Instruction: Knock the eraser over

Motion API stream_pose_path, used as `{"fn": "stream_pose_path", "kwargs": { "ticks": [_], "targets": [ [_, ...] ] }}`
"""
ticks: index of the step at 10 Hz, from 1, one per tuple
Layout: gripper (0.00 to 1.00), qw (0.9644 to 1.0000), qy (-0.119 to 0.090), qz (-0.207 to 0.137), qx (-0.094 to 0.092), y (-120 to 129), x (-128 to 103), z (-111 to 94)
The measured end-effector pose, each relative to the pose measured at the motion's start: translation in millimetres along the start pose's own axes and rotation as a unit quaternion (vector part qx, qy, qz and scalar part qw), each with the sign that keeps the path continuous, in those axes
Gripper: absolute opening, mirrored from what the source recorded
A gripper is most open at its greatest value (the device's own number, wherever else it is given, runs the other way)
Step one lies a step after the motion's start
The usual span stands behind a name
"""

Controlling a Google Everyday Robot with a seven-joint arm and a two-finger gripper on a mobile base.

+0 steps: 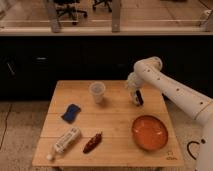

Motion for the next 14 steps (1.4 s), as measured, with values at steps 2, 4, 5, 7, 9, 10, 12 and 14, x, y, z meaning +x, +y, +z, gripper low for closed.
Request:
{"fn": "stream_pose_path", "kwargs": {
  "ticks": [2, 4, 5, 7, 9, 10, 12, 14],
  "targets": [
    [0.00, 1.0000, -0.001, 0.000, 0.000, 1.0, 2.6, -0.4],
    [0.00, 1.0000, 0.000, 0.002, 0.000, 2.4, 6.5, -1.1],
    [0.00, 1.0000, -0.001, 0.001, -0.001, 3.0, 6.0, -0.3],
    [0.00, 1.0000, -0.001, 0.001, 0.000, 3.4, 7.7, -0.7],
    [0.00, 1.0000, 0.000, 0.003, 0.001, 3.1, 10.8, -1.5],
    [0.00, 1.0000, 0.000, 0.004, 0.001, 3.9, 12.7, -1.3],
    [0.00, 1.0000, 0.001, 0.005, 0.001, 3.5, 12.9, -0.7],
    [0.00, 1.0000, 0.001, 0.007, 0.002, 3.3, 14.3, -0.5]
  ]
}}
